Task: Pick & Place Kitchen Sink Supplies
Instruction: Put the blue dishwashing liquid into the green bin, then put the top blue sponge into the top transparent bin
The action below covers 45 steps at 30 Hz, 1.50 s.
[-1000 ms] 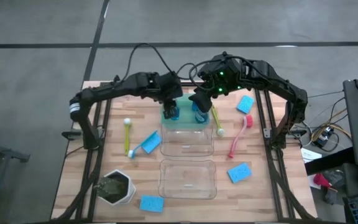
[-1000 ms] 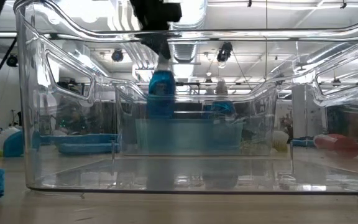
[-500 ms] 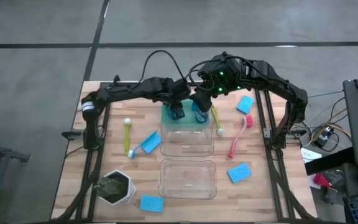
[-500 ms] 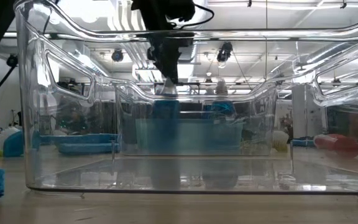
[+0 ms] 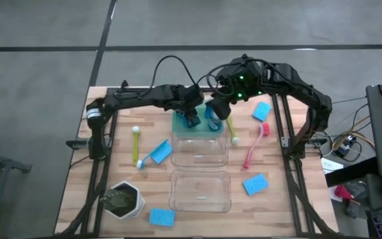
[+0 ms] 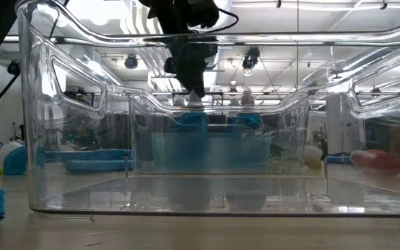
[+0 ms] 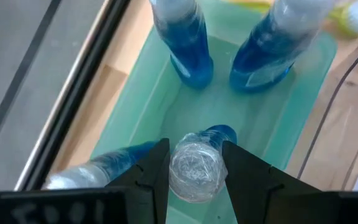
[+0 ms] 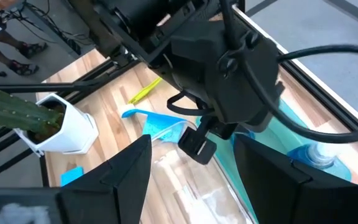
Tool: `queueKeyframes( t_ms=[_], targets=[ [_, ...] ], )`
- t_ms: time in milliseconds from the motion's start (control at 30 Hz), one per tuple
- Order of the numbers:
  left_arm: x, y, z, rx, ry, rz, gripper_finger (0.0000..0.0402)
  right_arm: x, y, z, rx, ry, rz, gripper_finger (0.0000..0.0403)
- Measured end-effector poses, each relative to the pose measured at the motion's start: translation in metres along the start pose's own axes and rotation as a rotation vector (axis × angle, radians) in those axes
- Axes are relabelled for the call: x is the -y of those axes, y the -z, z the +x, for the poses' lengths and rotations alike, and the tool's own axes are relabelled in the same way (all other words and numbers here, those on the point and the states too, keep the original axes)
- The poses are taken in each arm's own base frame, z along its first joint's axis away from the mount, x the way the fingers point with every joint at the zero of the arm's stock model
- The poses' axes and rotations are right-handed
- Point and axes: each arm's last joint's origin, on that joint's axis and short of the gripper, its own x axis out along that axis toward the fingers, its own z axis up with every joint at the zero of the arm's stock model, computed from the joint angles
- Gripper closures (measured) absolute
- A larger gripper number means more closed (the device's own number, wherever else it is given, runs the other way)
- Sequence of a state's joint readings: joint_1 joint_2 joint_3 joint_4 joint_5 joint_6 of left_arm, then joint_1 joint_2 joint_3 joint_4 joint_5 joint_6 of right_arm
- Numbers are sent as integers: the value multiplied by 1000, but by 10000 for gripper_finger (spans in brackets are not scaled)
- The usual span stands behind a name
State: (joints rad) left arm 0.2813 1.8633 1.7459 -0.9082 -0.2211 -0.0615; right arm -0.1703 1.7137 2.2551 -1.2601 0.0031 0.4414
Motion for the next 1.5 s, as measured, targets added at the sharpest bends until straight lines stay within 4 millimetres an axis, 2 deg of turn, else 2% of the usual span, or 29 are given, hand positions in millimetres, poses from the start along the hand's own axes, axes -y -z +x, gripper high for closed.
queueKeyframes(
  t_ms=[233,533,933,1133,1500],
  targets=[
    [2,6,10,-3,-5,-29,275,0,1,-10,18,-9,-5,179],
    [2,6,10,-1,-7,-98,272,1,2,-21,33,-15,-23,179],
    [1,-3,0,31,26,-190,169,2,4,-31,42,-18,-84,179],
    [-1,-14,-21,95,39,-219,157,3,6,-42,60,-24,-124,179],
    [-6,-28,-84,280,112,-439,158,12,20,-65,13,67,-138,179]
  ],
)
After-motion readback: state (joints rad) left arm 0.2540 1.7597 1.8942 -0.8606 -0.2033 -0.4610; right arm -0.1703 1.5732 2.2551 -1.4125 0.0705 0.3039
